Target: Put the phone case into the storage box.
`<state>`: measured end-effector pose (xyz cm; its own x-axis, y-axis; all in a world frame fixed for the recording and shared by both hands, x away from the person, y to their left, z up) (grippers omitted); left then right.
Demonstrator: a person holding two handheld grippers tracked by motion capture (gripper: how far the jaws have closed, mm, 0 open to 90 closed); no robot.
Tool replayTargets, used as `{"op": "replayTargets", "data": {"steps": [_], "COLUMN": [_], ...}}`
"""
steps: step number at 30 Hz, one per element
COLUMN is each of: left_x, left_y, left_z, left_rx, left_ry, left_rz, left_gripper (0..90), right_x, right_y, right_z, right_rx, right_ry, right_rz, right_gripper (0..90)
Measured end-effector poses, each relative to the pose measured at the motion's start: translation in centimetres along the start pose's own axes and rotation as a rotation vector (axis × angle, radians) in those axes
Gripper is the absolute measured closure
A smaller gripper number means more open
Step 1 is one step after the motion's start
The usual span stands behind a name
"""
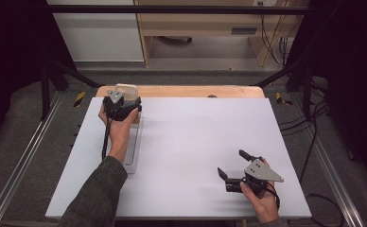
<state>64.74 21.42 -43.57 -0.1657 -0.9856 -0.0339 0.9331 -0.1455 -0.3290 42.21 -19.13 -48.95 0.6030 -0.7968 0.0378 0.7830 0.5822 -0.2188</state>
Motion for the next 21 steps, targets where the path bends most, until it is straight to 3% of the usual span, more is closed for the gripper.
{"op": "replayTargets", "data": {"steps": [21], "left_x": [0.12], "left_y": [0.28], "left_z": [-0.35], "left_rx": [-0.026], "left_ry": [0.005], "left_rz": [-0.003], "left_gripper": [11.0], "right_x": [-0.18], "right_y": [0.14], "right_z": [-0.1], "right_rx": [-0.013], "right_ry": [-0.013], "right_rz": [0.004], "right_gripper": [2.9]}}
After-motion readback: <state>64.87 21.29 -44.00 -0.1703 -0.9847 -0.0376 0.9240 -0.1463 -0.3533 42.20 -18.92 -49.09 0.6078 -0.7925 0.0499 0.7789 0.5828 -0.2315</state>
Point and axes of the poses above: each handheld gripper's, and its own axes: y roughly forward along the jaws, z roughly out of its top, x roughly to its right, the point moved 3 cm from there along y, roughly forward along the jaws, and after that the axes turned 1 degree about z, right-handed, at the moved point
